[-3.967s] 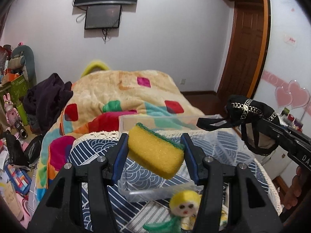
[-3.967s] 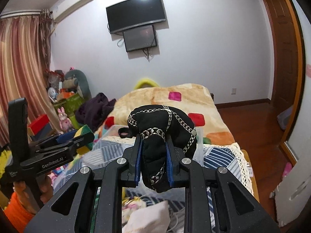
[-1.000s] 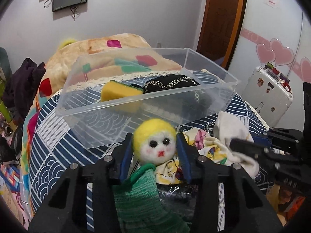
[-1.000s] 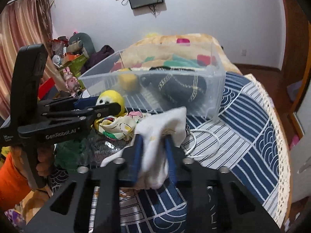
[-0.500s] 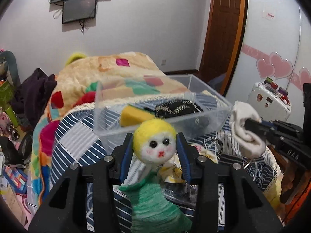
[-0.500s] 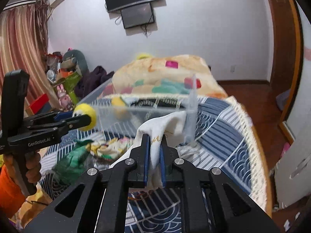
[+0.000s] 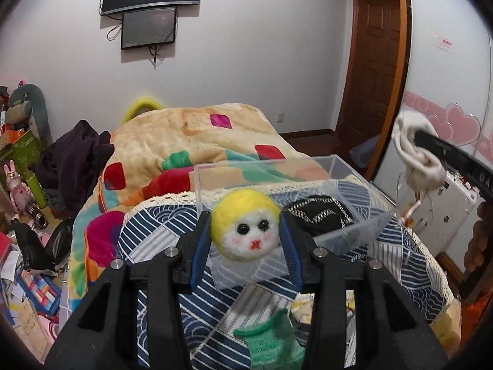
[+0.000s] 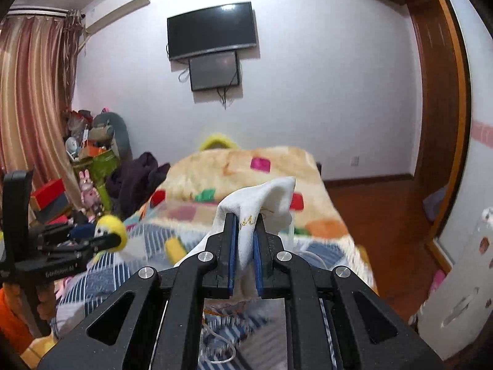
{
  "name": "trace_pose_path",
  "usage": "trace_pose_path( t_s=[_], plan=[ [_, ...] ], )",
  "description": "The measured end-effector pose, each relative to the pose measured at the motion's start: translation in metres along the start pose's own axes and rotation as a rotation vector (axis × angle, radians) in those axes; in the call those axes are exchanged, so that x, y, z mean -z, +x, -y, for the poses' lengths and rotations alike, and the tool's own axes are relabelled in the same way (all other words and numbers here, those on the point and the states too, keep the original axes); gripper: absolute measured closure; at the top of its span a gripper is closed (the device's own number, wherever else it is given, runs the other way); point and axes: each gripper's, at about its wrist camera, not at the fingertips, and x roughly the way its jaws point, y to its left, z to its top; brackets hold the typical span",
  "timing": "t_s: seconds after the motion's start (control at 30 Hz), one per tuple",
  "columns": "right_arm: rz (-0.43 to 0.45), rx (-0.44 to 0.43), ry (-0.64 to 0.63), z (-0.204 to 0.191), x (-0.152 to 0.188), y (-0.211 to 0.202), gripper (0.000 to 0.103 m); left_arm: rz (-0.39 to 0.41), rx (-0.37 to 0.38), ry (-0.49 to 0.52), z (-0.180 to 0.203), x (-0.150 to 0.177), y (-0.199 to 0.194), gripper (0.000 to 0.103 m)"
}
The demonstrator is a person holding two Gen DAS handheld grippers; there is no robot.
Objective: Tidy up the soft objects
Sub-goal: 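Lower the doll into the clear box with the left tool while the right tool drops the white cloth in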
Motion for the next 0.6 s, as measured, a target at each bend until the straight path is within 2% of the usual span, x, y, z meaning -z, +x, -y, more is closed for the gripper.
trace_pose_path(
  t_s=[0.13,0.3,0.6],
  plan=[
    [0.037,0.021,-0.020,-0.008,-0.015,0.013,0.094,0.002,-0.007,-0.003,-0.003,-0.006,0.007,0.059],
    [0.032,0.022,-0.037,-0.019,-0.019,0.034,0.094,-0.033,-0.020,0.008,-0.003,-0.007,0.027,0.059],
    [-0.106,-0.049,-0.043,-0.024,-0.003,0.077,0.094,-0.130,-0.024,0.056,0.006,0.001,0.066,0.059]
  ],
)
